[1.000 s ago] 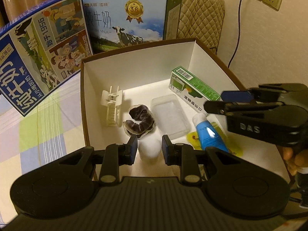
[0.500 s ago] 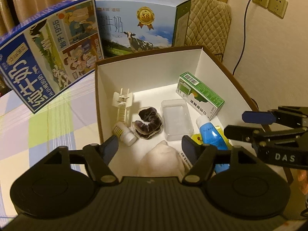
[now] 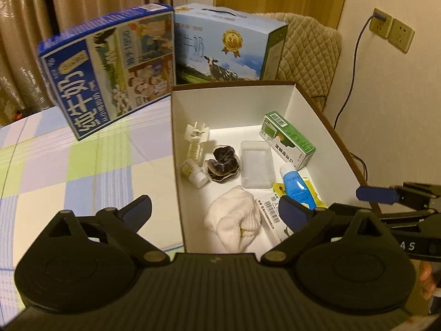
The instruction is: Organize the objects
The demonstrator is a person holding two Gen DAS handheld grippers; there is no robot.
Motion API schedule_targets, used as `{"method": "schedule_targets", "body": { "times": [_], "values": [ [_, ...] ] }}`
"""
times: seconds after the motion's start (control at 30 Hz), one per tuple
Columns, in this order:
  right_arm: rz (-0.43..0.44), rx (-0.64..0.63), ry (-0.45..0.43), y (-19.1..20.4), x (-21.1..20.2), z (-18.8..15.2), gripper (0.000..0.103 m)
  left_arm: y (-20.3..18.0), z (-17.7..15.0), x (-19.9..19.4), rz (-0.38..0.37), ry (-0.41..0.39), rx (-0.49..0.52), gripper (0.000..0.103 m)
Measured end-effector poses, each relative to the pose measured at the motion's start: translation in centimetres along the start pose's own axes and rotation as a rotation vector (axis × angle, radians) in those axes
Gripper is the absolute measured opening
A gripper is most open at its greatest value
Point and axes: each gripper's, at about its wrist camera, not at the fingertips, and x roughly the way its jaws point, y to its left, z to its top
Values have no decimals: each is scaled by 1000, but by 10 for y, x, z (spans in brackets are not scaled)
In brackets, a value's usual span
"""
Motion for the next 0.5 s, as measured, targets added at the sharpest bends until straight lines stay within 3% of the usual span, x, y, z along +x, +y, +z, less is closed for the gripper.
{"method": "schedule_targets", "body": {
  "times": [0.5],
  "values": [
    [-19, 99, 14, 58, -51, -52, 59, 38, -73, -82, 1, -26, -19, 100]
  ]
}}
